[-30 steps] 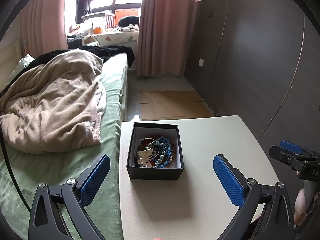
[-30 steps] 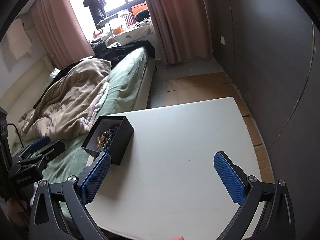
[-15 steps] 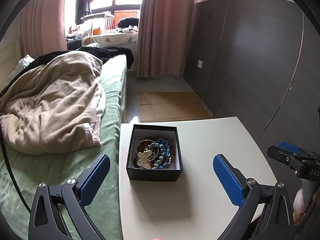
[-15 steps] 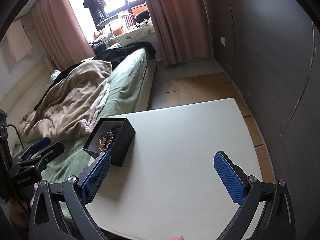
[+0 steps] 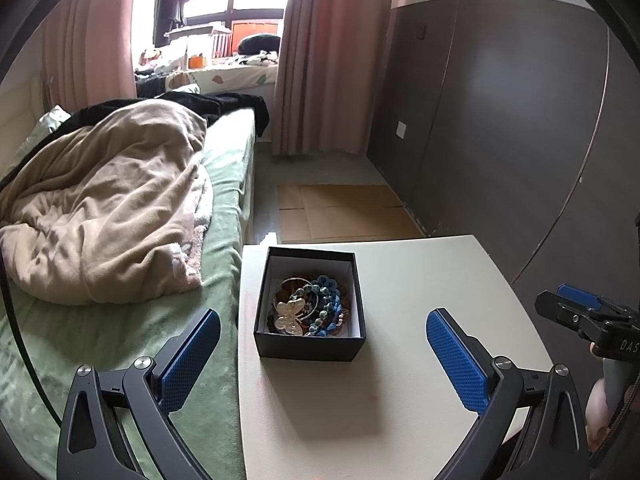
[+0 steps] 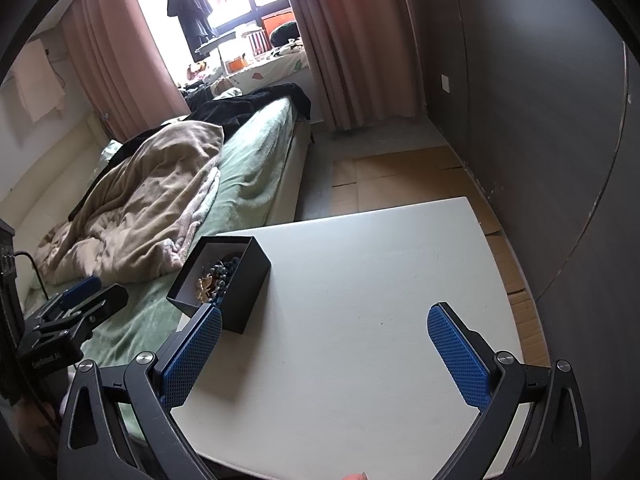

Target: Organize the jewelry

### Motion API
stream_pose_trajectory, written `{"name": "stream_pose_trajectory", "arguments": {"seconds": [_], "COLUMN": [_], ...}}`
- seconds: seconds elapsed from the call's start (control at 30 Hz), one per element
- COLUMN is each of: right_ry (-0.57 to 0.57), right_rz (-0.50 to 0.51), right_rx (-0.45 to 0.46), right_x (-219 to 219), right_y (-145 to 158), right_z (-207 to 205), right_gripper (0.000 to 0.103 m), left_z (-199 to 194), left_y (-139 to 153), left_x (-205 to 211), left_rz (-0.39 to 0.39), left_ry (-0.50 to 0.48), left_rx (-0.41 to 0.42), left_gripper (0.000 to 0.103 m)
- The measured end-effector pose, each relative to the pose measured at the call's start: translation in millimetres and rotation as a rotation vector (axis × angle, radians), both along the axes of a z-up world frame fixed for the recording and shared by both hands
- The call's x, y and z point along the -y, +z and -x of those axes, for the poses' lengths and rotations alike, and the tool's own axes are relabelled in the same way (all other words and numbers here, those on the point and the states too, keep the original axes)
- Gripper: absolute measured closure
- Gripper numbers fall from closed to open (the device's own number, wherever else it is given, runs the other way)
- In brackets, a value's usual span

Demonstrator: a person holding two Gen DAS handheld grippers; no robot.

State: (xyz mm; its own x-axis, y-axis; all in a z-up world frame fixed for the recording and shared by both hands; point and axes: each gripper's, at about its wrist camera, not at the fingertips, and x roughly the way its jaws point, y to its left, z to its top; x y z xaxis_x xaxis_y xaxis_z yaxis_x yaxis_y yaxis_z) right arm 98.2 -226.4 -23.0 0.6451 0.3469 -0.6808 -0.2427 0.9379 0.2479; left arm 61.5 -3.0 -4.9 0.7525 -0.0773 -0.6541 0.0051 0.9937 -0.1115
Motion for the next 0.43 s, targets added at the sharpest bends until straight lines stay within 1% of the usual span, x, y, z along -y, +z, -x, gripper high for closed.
{"name": "stream_pose_trajectory", "arguments": {"seconds": [0.2,0.43], "right_ry": [0.000,-0.001], "right_rz": [0.001,0.002], "right_rx": [0.000,0.002], "right_x": [-0.2,-0.5], "right_y": [-0.5,-0.3], "right_z": [0.3,0.6], "right_gripper": [0.000,0.000], "left_z": [1.5,3.3], "left_y": [-1.0,0.1], "left_x": [0.8,1.2], "left_rz": [-0.014,-0.009], "left_ry": [-0.002,-0.006], "left_rx": [0.001,0.013], "left_gripper": [0.000,0.000]}}
